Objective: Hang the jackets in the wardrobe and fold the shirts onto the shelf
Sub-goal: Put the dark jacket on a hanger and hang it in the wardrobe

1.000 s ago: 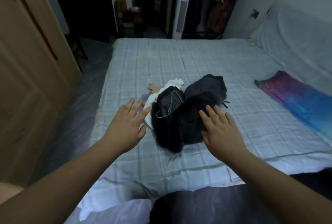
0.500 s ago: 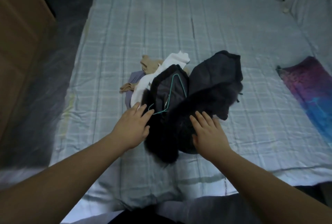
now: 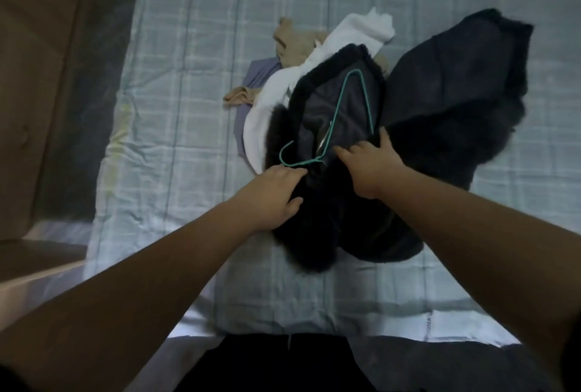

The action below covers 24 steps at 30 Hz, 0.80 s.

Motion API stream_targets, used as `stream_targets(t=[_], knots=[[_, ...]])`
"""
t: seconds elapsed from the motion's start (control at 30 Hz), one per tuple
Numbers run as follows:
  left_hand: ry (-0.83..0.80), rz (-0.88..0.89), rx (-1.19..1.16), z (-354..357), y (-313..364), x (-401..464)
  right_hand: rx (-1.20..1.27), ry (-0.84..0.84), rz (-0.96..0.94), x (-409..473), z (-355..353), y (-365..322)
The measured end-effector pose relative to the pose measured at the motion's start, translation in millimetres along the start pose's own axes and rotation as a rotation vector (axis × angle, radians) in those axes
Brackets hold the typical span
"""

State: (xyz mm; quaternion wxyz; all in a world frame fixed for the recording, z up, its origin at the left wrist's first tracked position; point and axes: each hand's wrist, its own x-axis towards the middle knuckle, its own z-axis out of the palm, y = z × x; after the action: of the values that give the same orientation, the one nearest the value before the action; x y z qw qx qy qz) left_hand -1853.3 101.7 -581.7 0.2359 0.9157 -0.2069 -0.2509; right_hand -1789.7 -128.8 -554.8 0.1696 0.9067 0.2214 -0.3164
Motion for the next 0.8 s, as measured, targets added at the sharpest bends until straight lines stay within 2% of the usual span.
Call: stream_targets(t=[0.1,0.23,0.4,0.5,0.57,0.67,0.73,0.8], knots=[[-0.124,-0.092,-0.06,7,12,-4,0.032,0.006,-0.02,-12,12,-3],[-0.224,-0.172,-0.138,27,39,1,0.112,0.167,0.007,-47,39,-6],[-0.246,-0.19,-0.281,67,74,9,0.253,0.238,0.054,-73,76,-4],[-0.18,-0.194,-0.439,95,90,7,0.281,0.264,0.023,-84,92,-1],[-0.145,-0.211,-0.397,104,94,4,0.288,0.314,0.004,-92,99,5],[-0.079,-0.015,-0.179,109,96,-9,0.255,0.358,-0.08,-108,112,15],[0.021,0.156,-0.011,106,100,-17,0.167,0.317,-0.145,-119,118,21],[0.097,0.237,0.067,102,104,-21,0.151,0.303,-0.15,-127,120,23]])
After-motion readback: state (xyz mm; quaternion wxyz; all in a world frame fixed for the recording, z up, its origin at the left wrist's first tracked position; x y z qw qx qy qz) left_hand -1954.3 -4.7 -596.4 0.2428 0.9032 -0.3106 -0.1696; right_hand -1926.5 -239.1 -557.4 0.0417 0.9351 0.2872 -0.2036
